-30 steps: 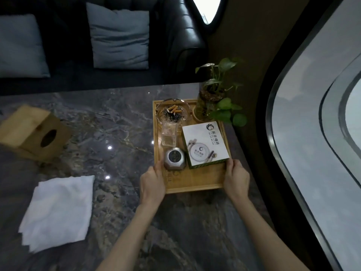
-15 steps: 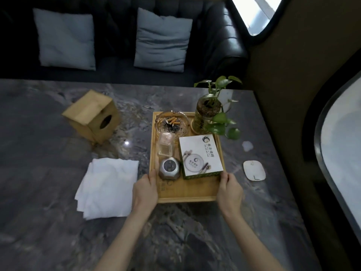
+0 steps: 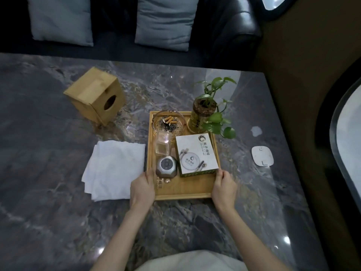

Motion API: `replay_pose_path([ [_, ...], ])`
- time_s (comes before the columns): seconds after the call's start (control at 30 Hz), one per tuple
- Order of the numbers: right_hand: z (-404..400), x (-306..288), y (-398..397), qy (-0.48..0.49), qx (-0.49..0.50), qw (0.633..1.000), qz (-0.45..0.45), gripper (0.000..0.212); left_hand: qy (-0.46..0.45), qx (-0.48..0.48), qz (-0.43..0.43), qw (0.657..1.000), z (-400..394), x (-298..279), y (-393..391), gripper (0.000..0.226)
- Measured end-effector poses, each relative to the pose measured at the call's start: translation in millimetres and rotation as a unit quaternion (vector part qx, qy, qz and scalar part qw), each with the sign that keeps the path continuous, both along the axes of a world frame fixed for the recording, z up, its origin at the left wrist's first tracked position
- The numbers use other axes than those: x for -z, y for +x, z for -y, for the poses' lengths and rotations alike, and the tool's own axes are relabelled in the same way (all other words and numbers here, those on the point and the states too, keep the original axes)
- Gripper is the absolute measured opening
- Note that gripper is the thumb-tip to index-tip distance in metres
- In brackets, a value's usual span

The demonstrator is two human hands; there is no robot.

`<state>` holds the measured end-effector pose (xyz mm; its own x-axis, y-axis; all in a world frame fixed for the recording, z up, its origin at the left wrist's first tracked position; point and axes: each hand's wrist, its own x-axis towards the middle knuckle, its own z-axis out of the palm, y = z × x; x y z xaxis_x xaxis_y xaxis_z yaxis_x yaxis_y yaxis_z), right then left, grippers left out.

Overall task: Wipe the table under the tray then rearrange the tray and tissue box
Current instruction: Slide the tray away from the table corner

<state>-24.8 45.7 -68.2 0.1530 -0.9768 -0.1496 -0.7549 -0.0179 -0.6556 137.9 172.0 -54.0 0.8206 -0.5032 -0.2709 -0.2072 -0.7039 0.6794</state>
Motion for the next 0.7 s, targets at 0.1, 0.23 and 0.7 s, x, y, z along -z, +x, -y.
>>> replay_pose_path([
  [0.1,0.4,-3.6,-2.5,0.001,-0.022,1.000,-0.006,0.027,0.023,0.021,0.014,0.999,-0.8,1.9,1.7,0.039],
  [0.23,4.2,-11.2,-8.0,-0.015,-0.103,0.992,-0.075,0.027,0.105,0.071,0.059,0.990,1.4,0.0,7.3,0.050],
  [0.7,21.0,-27.9,-14.4,-0.031,-0.273,0.938,-0.211,0.035,0.312,0.182,0.087,0.929,11.8,-13.1,16.6,0.036],
])
